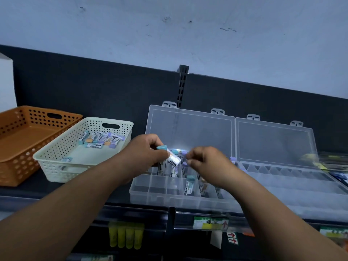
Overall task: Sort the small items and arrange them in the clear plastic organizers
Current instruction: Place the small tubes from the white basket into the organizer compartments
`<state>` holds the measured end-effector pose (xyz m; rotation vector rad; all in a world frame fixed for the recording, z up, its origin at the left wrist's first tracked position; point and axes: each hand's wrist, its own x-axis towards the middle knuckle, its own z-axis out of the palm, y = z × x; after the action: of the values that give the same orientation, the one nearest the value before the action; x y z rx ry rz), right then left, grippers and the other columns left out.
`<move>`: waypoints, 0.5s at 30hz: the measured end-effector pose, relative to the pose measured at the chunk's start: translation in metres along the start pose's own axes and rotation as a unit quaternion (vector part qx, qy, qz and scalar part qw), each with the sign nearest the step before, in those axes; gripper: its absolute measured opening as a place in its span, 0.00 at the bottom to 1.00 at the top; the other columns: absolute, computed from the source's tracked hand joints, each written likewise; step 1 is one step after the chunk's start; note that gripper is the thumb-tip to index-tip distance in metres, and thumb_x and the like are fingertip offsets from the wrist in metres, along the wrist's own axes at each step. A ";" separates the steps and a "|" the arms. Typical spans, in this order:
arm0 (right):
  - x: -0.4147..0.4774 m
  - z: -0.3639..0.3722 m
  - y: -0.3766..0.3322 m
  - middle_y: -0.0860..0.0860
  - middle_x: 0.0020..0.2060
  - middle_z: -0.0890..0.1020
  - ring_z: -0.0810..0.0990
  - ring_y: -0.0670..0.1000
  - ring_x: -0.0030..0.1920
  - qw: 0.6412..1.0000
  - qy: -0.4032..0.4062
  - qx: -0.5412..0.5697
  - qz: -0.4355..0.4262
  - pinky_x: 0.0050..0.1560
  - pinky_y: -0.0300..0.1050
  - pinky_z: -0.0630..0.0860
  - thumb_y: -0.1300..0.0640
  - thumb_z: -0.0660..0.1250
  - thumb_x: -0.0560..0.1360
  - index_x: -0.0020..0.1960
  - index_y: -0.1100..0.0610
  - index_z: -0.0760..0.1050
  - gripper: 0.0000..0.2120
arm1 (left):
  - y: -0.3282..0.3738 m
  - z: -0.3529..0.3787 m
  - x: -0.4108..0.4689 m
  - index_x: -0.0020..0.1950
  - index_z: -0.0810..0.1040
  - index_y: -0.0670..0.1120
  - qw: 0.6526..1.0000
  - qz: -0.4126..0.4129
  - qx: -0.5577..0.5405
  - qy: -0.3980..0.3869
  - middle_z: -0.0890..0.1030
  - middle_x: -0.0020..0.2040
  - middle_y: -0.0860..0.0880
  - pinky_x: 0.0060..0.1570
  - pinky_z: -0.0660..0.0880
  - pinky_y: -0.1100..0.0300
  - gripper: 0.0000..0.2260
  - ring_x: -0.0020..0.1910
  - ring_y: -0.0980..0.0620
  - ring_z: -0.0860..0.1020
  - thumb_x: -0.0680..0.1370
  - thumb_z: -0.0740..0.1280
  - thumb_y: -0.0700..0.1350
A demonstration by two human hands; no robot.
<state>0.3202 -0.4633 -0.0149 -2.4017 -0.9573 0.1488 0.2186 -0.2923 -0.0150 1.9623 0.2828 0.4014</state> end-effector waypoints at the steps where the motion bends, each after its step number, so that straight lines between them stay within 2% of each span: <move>1: -0.002 -0.003 -0.006 0.50 0.44 0.83 0.80 0.51 0.43 0.999 0.005 0.052 -0.005 0.48 0.48 0.77 0.53 0.65 0.79 0.52 0.51 0.79 0.06 | 0.001 0.000 -0.001 0.42 0.76 0.41 1.000 0.000 -0.008 -0.004 0.82 0.40 0.40 0.45 0.79 0.48 0.05 0.37 0.50 0.79 0.74 0.71 0.39; 5: -0.007 -0.004 -0.027 0.49 0.47 0.84 0.82 0.52 0.48 0.985 -0.035 0.163 -0.049 0.53 0.49 0.78 0.57 0.68 0.77 0.59 0.52 0.77 0.11 | 0.004 0.000 -0.003 0.44 0.77 0.37 0.999 0.008 -0.027 -0.026 0.81 0.38 0.42 0.44 0.78 0.52 0.06 0.36 0.50 0.78 0.73 0.71 0.38; 8: -0.003 0.003 -0.029 0.53 0.44 0.82 0.80 0.56 0.43 0.988 -0.046 0.135 -0.064 0.47 0.53 0.78 0.62 0.69 0.75 0.62 0.48 0.74 0.17 | 0.007 0.000 -0.005 0.46 0.76 0.35 0.999 0.017 -0.034 -0.036 0.80 0.37 0.42 0.42 0.77 0.55 0.06 0.35 0.50 0.78 0.74 0.71 0.37; 11: -0.002 0.005 -0.026 0.55 0.43 0.79 0.76 0.49 0.38 0.988 -0.057 0.126 -0.069 0.41 0.47 0.76 0.64 0.68 0.75 0.67 0.43 0.69 0.25 | 0.009 -0.001 -0.007 0.46 0.77 0.35 0.998 0.022 -0.029 -0.044 0.79 0.35 0.44 0.39 0.77 0.59 0.06 0.34 0.53 0.77 0.74 0.70 0.37; 13: -0.003 0.004 -0.024 0.53 0.42 0.78 0.76 0.48 0.38 0.990 -0.052 0.116 -0.062 0.39 0.44 0.75 0.65 0.66 0.76 0.64 0.41 0.71 0.24 | 0.008 -0.002 -0.008 0.45 0.78 0.37 0.999 0.026 -0.016 -0.037 0.79 0.36 0.44 0.40 0.76 0.57 0.05 0.34 0.52 0.76 0.74 0.71 0.38; 15: -0.002 0.003 -0.022 0.51 0.40 0.78 0.77 0.49 0.37 0.993 -0.040 0.102 -0.050 0.37 0.46 0.76 0.65 0.66 0.76 0.57 0.43 0.74 0.18 | 0.006 -0.004 -0.007 0.44 0.80 0.40 0.999 0.030 0.008 -0.021 0.79 0.35 0.45 0.38 0.73 0.57 0.05 0.34 0.53 0.74 0.73 0.72 0.40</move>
<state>0.3043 -0.4504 -0.0067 -2.1695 -1.0439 0.2923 0.2103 -0.2940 -0.0087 1.9955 0.2008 0.3962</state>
